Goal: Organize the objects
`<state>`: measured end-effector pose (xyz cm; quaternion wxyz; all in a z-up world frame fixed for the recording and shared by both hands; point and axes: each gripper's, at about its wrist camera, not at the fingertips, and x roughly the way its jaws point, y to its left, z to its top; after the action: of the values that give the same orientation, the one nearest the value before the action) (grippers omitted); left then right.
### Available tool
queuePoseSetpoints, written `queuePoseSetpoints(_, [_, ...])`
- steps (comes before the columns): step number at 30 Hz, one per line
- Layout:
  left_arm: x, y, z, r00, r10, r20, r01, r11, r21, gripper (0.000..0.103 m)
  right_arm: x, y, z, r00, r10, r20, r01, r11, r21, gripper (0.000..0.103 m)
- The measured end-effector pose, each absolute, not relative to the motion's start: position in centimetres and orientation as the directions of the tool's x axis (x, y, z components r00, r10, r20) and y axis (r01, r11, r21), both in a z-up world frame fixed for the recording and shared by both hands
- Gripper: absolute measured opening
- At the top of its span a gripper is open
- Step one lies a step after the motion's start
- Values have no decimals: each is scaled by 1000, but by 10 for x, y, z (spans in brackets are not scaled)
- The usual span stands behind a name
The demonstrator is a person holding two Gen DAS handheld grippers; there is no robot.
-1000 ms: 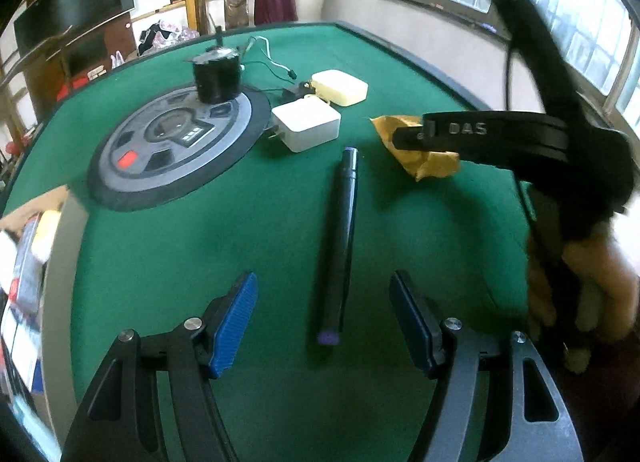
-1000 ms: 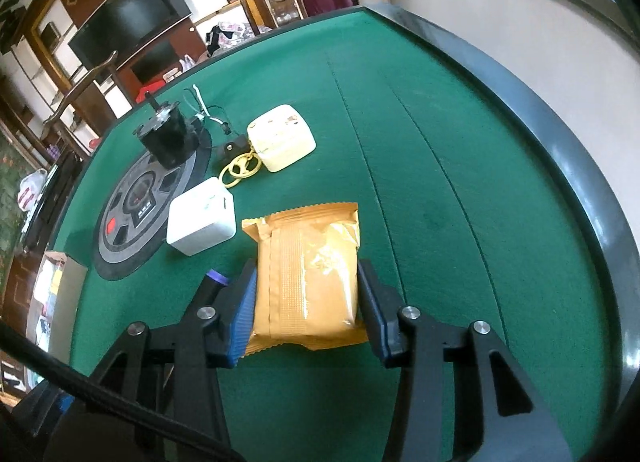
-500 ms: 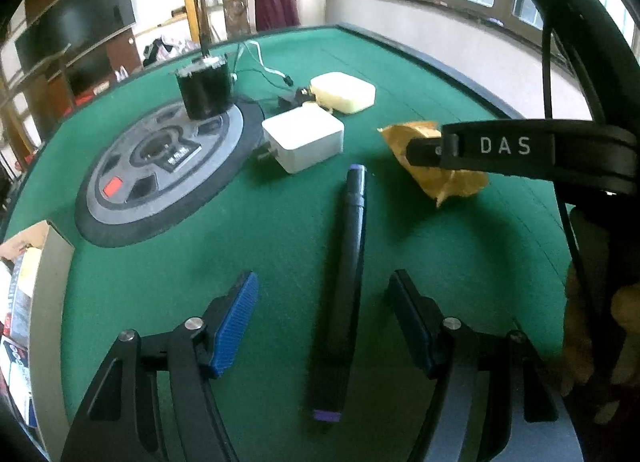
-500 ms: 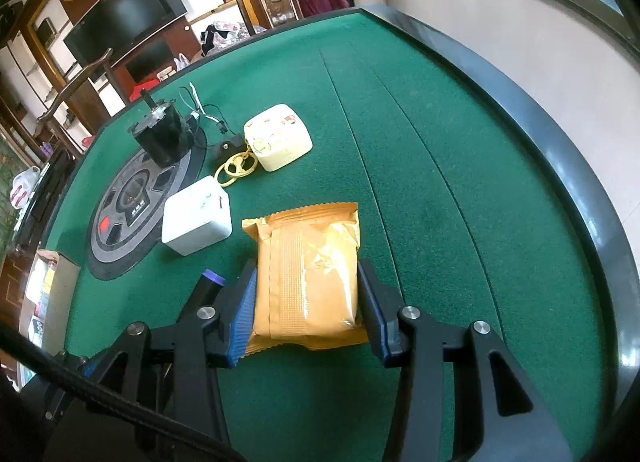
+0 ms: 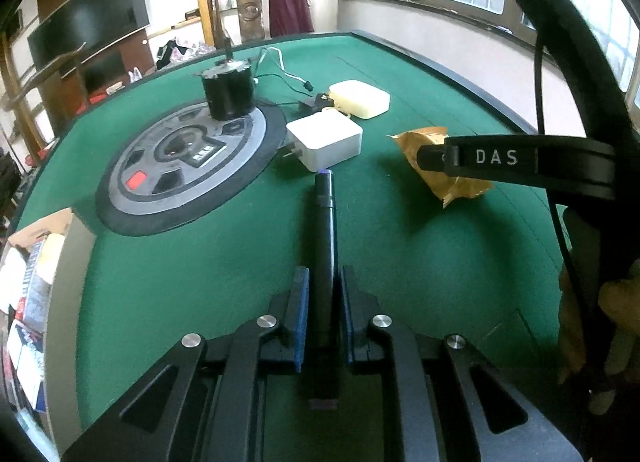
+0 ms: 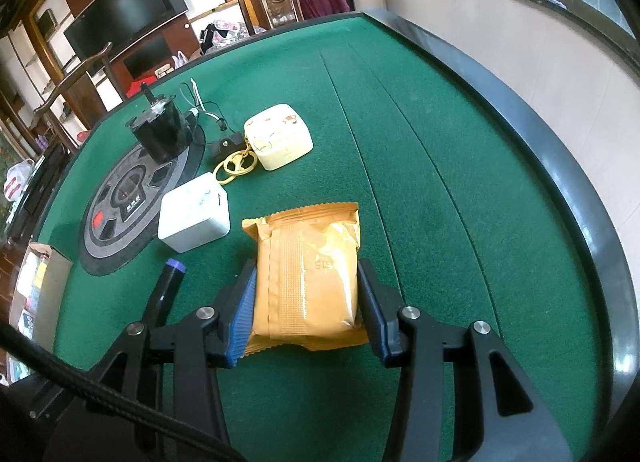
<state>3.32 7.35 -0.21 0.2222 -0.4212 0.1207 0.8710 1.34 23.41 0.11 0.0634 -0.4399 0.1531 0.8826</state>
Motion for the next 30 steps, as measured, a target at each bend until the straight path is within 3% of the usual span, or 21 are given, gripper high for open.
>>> queuePoseSetpoints(30, [60, 19, 15, -592, 263, -762, -407, -914, 0, 11, 16, 226, -1, -620, 29, -784, -233, -961, 148, 45])
